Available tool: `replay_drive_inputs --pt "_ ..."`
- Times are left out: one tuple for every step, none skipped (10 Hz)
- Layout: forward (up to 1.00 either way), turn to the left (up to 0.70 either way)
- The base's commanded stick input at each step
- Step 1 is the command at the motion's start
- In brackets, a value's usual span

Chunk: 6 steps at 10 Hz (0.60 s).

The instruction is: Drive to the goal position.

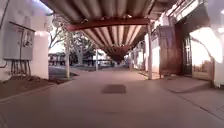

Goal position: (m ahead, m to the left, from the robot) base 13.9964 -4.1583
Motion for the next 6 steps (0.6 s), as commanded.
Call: replay_drive_inputs --pt "0.70 0.00" --pt "0.70 0.00" --pt "0.70 0.00" --pt "0.70 0.00" --pt "0.70 0.00" --pt "0.70 0.00"
